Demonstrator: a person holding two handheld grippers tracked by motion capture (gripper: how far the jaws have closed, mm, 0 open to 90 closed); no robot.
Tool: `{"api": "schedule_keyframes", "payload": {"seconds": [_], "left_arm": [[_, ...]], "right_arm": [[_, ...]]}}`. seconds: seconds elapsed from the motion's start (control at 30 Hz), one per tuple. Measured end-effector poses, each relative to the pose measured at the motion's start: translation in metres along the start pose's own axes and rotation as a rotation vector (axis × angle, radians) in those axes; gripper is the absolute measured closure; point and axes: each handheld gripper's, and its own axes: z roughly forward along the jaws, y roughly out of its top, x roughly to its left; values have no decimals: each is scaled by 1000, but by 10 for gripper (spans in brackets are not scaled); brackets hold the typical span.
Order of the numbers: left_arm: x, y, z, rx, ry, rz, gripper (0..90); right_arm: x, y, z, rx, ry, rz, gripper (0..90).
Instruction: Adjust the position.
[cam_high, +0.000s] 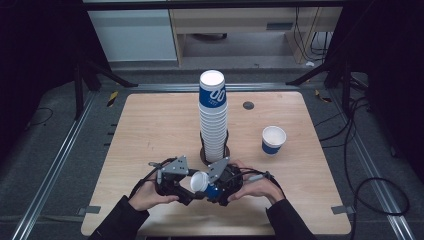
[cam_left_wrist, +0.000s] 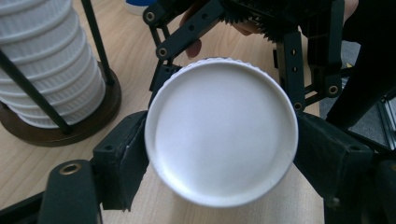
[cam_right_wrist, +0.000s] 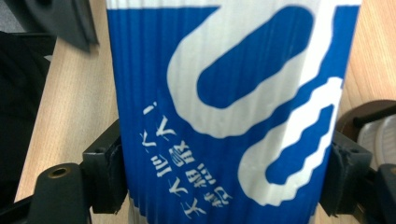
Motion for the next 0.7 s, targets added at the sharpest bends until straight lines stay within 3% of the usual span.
{"api": "schedule_keyframes", "payload": {"seconds": [0.23,0.5,0.7], "left_arm": [[1,-1,3,8,0,-5,263],[1,-1,1,-10,4,-7,267],[3,-1,-3,-31,9,-18,268]], "right_arm": [[2,4,4,10,1,-16,205],[2,3,3,-1,6,3,184],[-1,2,-1,-43,4,35,81]]}}
